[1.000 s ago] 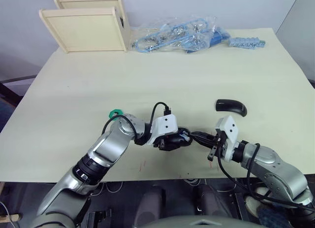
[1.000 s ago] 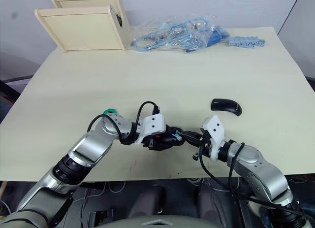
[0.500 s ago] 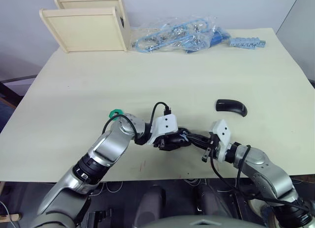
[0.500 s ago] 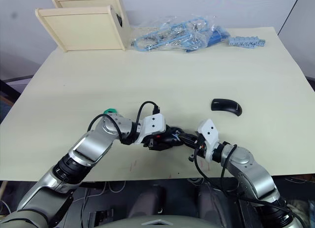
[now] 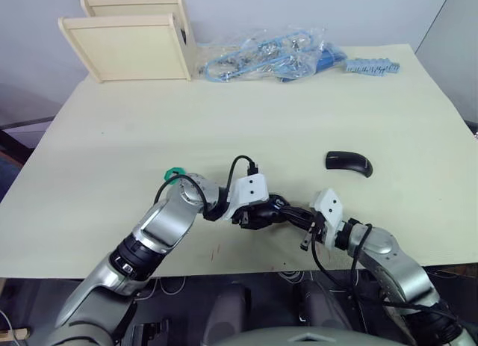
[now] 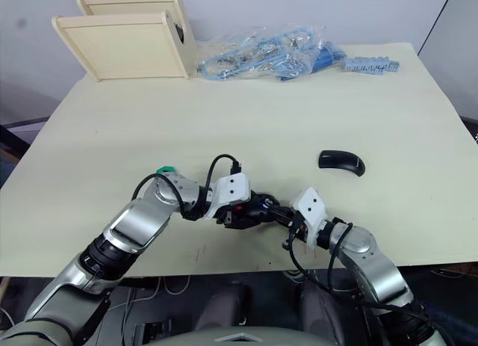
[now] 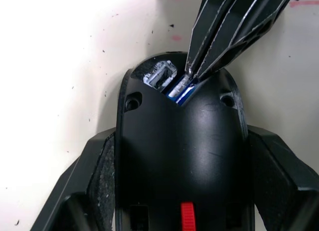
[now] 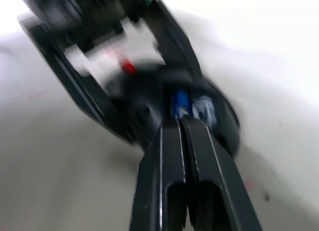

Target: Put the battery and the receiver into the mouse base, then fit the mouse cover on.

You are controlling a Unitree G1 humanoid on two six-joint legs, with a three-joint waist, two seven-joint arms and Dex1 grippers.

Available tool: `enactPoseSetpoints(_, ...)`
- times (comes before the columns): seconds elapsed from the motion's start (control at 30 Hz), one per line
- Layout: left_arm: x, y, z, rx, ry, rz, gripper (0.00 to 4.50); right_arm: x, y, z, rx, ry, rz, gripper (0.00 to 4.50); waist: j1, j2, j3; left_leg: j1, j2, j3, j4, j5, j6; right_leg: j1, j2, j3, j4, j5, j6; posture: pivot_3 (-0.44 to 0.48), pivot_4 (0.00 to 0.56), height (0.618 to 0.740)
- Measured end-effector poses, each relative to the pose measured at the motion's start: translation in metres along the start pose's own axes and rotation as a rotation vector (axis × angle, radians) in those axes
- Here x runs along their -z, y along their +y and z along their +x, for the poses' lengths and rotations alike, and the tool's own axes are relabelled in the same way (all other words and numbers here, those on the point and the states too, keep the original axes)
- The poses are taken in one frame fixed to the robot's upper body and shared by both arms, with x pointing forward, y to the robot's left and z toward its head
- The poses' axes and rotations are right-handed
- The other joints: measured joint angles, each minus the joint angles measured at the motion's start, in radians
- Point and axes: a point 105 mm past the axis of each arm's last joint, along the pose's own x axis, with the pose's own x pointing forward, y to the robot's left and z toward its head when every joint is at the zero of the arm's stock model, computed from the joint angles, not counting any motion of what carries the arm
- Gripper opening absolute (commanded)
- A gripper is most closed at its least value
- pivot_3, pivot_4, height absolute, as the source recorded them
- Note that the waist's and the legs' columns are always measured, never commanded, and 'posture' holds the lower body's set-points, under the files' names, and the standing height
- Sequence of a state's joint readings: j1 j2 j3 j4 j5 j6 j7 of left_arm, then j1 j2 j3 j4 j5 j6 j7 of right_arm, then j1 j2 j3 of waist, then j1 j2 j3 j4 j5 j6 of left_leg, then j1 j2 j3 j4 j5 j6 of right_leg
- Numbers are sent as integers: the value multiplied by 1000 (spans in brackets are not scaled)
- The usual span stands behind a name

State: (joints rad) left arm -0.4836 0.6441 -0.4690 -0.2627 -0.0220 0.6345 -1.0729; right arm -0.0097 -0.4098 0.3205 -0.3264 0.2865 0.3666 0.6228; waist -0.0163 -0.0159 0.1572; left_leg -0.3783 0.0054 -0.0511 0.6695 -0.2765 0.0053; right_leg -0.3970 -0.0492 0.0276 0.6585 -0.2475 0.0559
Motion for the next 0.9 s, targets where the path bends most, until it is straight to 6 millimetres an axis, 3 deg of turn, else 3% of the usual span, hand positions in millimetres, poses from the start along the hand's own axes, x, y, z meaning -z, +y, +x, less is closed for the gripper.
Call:
enactPoseSetpoints(0.47,0,-1,1,0,1,-6,2951,-10,-10,-2,8,-36,59,63,1,0,-7,-1,1,-1,0,0,0,0,1,0,0,0,-1,0,150,740)
enactPoseSetpoints(0.67,-1,0,2,3,0,0,2951,-30,-17,-24,7,-95,19,63,3,0,-6,-2,0,-1,0,0,0,0,0,-1,-1,0,-1,0,150,740)
enactPoseSetpoints(0.9,-1,0,2,5,1,3,2951,-37,-24,-60,22,-97,-18,63,3,0,-5,-2,0,-1,0,0,0,0,0,-1,-1,0,0,0,150,740)
